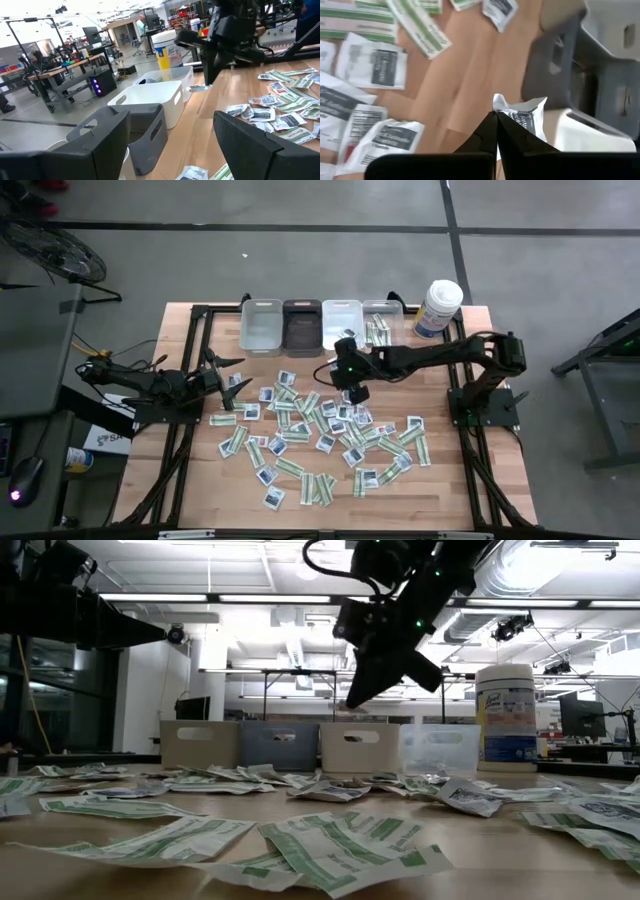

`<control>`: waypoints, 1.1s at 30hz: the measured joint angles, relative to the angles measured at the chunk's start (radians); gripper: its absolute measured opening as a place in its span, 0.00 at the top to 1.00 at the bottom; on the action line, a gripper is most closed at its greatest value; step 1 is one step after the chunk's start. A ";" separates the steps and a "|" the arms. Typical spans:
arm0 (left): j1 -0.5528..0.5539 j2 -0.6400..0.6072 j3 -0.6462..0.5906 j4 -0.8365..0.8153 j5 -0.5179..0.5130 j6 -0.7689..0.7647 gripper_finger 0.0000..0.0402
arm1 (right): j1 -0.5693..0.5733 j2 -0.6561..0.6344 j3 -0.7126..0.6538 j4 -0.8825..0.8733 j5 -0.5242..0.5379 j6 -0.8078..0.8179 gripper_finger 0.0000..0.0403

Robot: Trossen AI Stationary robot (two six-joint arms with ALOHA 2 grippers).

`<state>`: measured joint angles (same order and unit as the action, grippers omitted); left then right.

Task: Pick & Place First Aid Supplies
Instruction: Put the black towelette pack into the white bin

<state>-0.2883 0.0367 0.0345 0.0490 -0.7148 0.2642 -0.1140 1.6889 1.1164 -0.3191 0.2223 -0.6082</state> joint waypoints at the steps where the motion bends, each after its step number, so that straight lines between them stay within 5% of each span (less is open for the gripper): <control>1: 0.000 0.000 0.000 0.000 0.000 0.000 0.30 | -0.009 -0.008 0.000 -0.001 0.006 0.004 1.00; 18: 0.000 0.000 0.000 0.000 0.000 0.000 0.30 | -0.222 -0.020 0.001 0.058 -0.031 0.009 1.00; 33: 0.000 0.000 0.000 0.000 0.000 0.000 0.30 | -0.301 0.158 0.189 -0.046 -0.123 0.139 1.00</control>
<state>-0.2886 0.0365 0.0343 0.0494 -0.7149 0.2642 -0.4149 1.8466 1.3052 -0.3656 0.0996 -0.4693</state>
